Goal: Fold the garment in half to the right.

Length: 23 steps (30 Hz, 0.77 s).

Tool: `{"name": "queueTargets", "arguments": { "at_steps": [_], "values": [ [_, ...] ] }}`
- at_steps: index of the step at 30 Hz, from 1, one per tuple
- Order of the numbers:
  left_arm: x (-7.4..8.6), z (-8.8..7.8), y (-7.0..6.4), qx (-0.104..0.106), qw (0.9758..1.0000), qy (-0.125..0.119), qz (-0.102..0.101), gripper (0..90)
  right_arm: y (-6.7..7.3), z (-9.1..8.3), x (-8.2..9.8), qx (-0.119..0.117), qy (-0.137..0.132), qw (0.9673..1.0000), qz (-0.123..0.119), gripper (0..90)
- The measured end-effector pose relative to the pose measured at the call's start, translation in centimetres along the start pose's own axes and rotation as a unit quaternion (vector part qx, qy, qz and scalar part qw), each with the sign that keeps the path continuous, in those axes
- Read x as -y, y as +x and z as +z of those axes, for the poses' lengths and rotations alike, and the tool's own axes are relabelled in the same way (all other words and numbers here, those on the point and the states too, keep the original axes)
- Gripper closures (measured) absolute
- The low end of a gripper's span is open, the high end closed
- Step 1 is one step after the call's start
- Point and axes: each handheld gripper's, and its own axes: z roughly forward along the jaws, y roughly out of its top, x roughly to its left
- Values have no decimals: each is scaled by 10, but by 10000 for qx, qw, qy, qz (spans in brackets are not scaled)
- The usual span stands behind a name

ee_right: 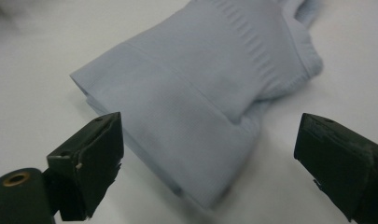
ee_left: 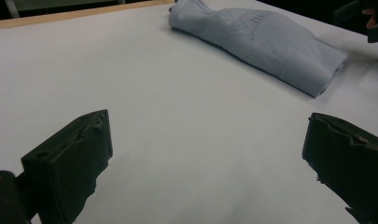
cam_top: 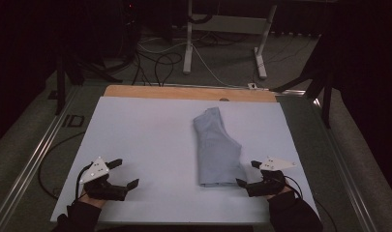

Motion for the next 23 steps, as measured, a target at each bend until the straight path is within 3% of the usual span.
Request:
{"name": "queueTargets", "arguments": {
  "at_steps": [5, 10, 23],
  "values": [
    [1, -3, 0, -49, 10000, 3, 36, 23, -3, -7, 7, 125, -81, 9999, 45, 82],
    [6, -8, 1, -87, 9999, 48, 47, 23, -2, -9, 18, 207, 47, 9998, 3, 82],
    [10, -13, -4, -128, 9998, 89, 113, 23, 0, -7, 16, 186, 9, 9998, 18, 82]
  ]
}}
